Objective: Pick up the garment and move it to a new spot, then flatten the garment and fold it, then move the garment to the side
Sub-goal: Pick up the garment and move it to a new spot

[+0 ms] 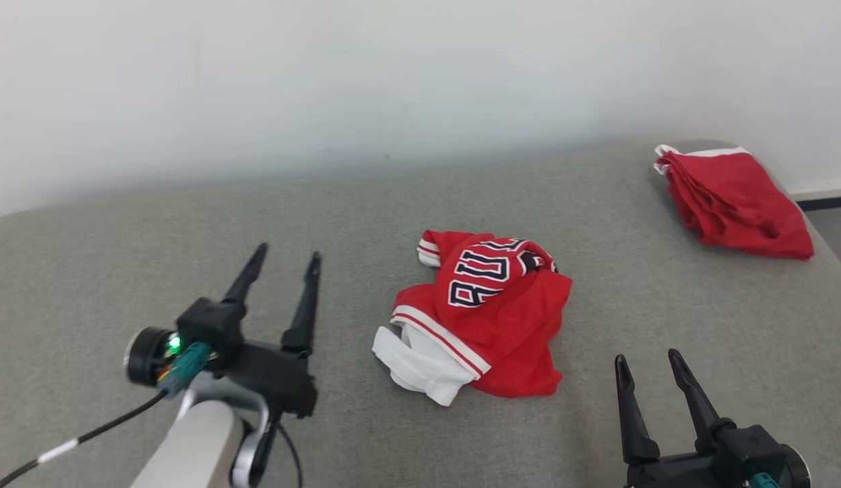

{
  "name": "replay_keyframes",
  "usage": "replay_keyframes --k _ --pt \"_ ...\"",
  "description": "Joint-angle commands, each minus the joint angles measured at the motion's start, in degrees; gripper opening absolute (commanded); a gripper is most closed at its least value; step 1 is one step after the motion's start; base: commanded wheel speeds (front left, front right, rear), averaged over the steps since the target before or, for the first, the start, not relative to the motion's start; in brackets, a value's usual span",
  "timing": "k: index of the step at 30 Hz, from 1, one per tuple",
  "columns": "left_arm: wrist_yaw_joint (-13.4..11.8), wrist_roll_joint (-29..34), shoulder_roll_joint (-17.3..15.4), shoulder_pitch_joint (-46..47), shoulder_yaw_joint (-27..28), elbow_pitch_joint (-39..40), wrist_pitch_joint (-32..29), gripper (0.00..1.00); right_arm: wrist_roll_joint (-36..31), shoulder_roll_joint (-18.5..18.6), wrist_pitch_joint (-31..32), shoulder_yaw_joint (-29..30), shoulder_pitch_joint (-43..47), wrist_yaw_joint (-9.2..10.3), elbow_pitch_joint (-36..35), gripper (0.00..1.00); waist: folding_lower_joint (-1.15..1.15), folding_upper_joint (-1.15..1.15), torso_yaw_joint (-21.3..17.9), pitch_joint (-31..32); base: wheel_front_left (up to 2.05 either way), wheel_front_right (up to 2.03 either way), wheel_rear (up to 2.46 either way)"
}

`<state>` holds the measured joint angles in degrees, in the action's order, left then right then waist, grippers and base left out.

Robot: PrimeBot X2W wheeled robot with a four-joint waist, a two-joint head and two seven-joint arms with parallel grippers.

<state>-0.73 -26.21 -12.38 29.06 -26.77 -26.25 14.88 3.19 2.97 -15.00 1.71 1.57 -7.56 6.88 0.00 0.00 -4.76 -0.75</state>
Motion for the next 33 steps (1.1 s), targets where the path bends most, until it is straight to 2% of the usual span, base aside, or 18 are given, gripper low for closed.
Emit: replay_keyframes --k 1,10,15,20,23,33 --pt "-0.82 0.93 -1.31 -2.31 1.11 1.77 0.32 1.00 0.05 -0.17 -0.24 0.12 0.69 0.14 -0.24 1.00 0.00 0.00 2.04 1.15 0.00 0.00 0.00" --pt "-4.51 2.48 -7.00 -14.72 8.12 12.92 0.32 1.00 0.41 -0.17 -0.24 0.70 1.69 0.14 -0.52 1.00 0.00 0.00 4.43 2.38 0.00 0.00 0.00" --pt "-6.66 3.36 -8.47 -20.93 10.93 17.35 0.32 1.00 0.35 -0.17 -0.24 1.04 1.94 0.14 -0.59 1.00 0.00 0.00 5.23 2.73 0.00 0.00 0.00" --pt "-7.66 4.79 -9.45 -25.40 12.31 20.19 0.33 1.00 0.26 -0.16 -0.24 1.01 2.05 0.14 -0.64 1.00 0.00 0.00 5.48 2.73 0.00 0.00 0.00" --pt "-7.85 5.76 -9.49 -27.64 12.66 21.31 0.33 1.00 0.17 -0.17 -0.24 0.87 2.00 0.14 -0.47 1.00 0.00 0.00 5.37 2.75 0.00 0.00 0.00" --pt "-9.20 6.19 -6.68 -32.66 14.85 23.70 0.33 1.00 -0.23 -0.17 -0.25 0.98 2.26 0.14 0.05 1.00 0.00 0.00 4.94 3.01 0.00 0.00 0.00"
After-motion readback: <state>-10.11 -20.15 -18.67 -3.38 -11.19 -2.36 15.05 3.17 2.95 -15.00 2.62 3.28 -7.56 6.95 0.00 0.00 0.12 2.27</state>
